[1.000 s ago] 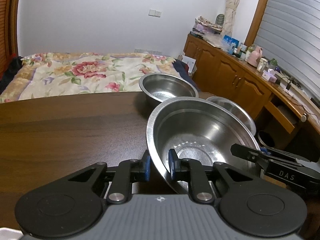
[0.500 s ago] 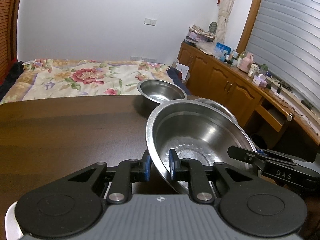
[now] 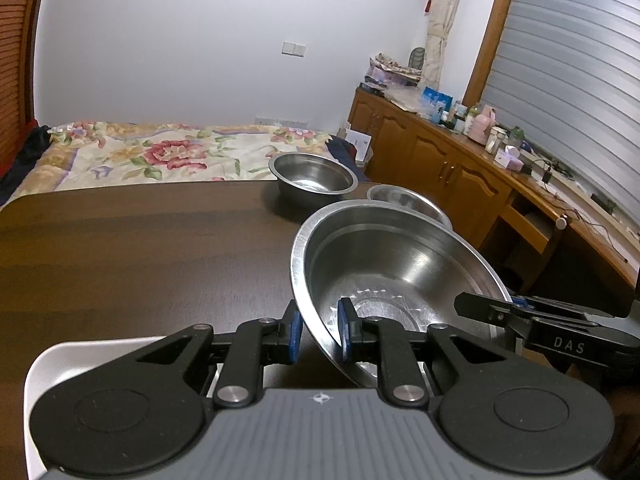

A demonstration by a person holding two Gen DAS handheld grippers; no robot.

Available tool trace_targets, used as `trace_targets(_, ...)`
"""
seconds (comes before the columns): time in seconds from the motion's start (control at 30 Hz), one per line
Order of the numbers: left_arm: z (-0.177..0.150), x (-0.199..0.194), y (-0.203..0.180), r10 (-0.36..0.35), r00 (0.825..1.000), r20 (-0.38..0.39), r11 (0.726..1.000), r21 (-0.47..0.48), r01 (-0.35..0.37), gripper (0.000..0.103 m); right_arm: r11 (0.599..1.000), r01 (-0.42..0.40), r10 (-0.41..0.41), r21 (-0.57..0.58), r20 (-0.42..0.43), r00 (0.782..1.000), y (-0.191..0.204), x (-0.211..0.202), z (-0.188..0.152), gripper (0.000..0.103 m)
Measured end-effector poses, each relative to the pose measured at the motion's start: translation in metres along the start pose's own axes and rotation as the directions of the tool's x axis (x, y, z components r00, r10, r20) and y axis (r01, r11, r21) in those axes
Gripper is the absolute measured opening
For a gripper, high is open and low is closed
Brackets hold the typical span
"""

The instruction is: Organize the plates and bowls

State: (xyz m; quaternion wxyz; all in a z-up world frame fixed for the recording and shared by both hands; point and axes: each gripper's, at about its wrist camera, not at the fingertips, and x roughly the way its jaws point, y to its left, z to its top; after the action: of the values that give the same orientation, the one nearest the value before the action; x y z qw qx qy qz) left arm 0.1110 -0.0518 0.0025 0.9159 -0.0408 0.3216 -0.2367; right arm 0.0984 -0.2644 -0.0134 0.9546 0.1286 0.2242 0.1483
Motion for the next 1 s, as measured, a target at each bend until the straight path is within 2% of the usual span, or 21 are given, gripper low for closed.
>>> trace_targets(0.17, -0.009, -0.009, -0.004, 0.012, 1.000, 0.003, 1.000, 0.007, -0.012, 0.021, 1.000, -0.012, 0.012, -0.009, -0.011, 1.000, 0.004, -0.007, -0.007, 0.028)
trace_targets(0.57, -0.037, -0.006, 0.000, 0.035, 0.998, -0.051, 0.999, 0.007, -0.035, 0.023, 1.000, -0.014, 0.013, -0.013, -0.067, 0.998, 0.006, -0.003, -0.027, 0.028)
trace_targets(1.0, -0.047, -0.002, 0.002, 0.036, 0.997, -0.074, 0.999, 0.006, -0.035, 0.023, 1.000, -0.012, 0.012, 0.002, -0.094, 0.995, 0.005, -0.003, -0.038, 0.028)
